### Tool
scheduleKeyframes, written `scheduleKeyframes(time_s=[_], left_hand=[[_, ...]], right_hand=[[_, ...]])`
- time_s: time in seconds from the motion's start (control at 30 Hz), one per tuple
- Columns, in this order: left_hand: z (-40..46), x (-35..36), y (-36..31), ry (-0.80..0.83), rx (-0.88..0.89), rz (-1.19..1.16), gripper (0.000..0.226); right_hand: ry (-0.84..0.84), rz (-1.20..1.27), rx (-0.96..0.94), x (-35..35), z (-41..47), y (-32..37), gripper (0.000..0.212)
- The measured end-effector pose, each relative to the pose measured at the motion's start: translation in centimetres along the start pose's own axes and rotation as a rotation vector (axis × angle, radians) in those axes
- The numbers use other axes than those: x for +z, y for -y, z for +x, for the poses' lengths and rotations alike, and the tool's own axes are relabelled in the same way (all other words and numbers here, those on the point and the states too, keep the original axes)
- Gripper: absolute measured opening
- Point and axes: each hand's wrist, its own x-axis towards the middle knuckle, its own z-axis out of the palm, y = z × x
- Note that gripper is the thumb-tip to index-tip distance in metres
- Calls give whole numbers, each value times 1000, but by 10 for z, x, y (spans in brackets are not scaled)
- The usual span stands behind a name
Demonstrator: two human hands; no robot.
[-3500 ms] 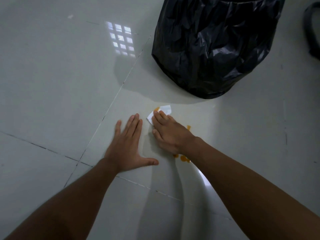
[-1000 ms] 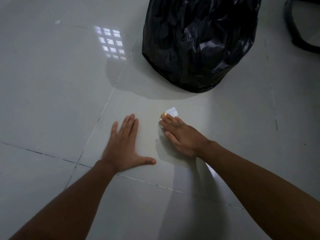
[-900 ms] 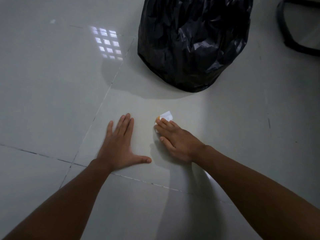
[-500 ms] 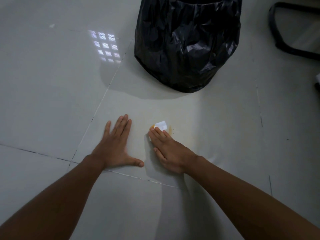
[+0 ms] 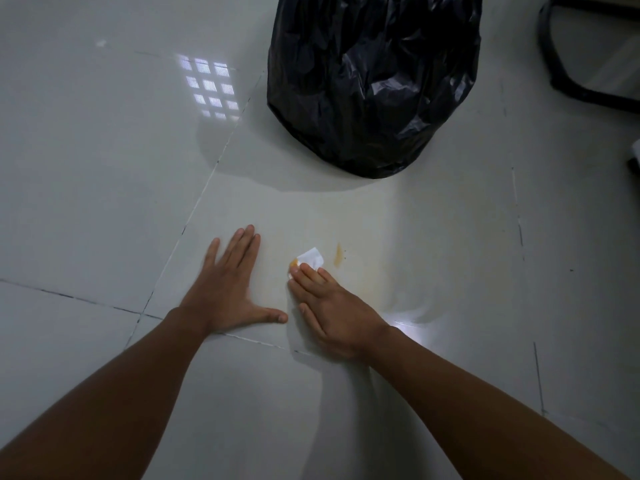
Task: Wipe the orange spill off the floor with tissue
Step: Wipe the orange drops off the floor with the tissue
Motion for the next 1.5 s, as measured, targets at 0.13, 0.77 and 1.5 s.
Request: scheduleKeyframes(time_s=[0.13,0.77,1.5], left_hand=[[0,1,0,-6,1,-13,150],[-1,-1,-4,-3,-34,-72,152],[1,6,-4,-67,-34,-49,153]], right_hand=[[30,-31,5,3,-21,-3,54],[-128,-70,293,-30,-89,-73,55],[-4,-221,233,-39,-83,-73,69]])
